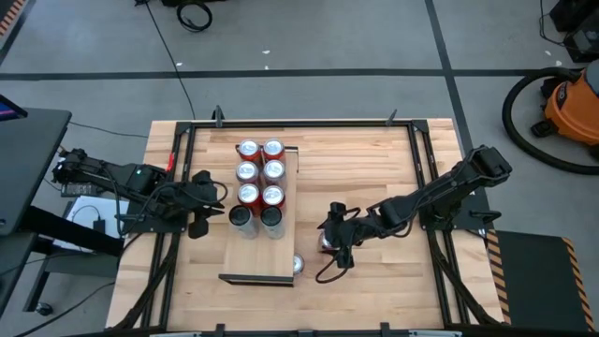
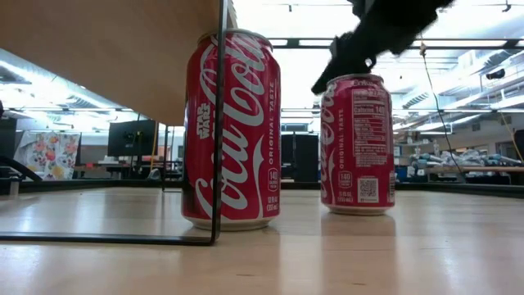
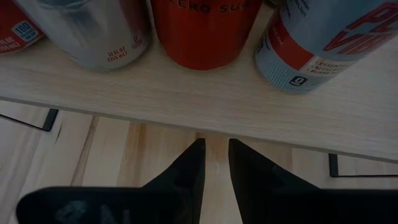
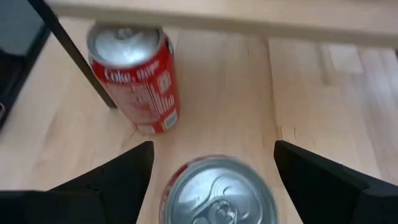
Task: Place canned beverage on shelf
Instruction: Put the right red silver soda can on the shelf
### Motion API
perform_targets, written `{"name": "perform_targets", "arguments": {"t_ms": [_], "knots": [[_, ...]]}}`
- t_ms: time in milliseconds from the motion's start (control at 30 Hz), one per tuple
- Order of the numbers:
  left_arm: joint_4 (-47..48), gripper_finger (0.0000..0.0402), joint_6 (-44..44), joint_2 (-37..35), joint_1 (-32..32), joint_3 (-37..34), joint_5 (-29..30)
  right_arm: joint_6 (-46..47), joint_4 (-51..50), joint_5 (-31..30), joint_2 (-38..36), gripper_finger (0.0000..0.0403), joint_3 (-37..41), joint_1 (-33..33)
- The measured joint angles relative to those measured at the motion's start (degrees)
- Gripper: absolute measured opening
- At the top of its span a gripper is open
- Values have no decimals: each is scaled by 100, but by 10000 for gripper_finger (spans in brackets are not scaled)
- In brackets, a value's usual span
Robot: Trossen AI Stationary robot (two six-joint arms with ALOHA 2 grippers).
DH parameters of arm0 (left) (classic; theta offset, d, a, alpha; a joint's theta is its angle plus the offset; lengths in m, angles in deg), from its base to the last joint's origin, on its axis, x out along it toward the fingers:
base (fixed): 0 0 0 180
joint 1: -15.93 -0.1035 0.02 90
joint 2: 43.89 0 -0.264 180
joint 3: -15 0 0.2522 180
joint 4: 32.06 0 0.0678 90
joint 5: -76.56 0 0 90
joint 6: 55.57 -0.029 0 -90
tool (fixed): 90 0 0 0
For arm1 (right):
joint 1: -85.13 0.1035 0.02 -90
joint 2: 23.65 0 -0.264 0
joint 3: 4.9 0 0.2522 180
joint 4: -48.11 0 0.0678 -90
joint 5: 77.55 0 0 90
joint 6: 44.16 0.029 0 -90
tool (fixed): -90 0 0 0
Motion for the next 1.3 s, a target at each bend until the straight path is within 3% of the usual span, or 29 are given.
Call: {"name": "perform_targets", "arguments": {"t_ms": [133, 367, 767, 1133, 1300], "knots": [[2, 79, 4, 0, 0, 0, -1, 43, -214, -67, -14, 349, -358, 32], [59, 79, 46, 0, 0, -2, -2, 809, -1946, -1077, -23, 349, -1057, 480], [-3, 79, 46, -1, 0, 0, -1, 1061, -1313, -1979, 264, 349, -512, 949], [-8, 79, 38, -2, 0, -2, 0, 1417, -2582, -2206, 362, 348, -509, 949], [-7, 79, 37, -2, 0, -2, 0, 1875, -3124, -3051, 363, 348, -509, 911]]}}
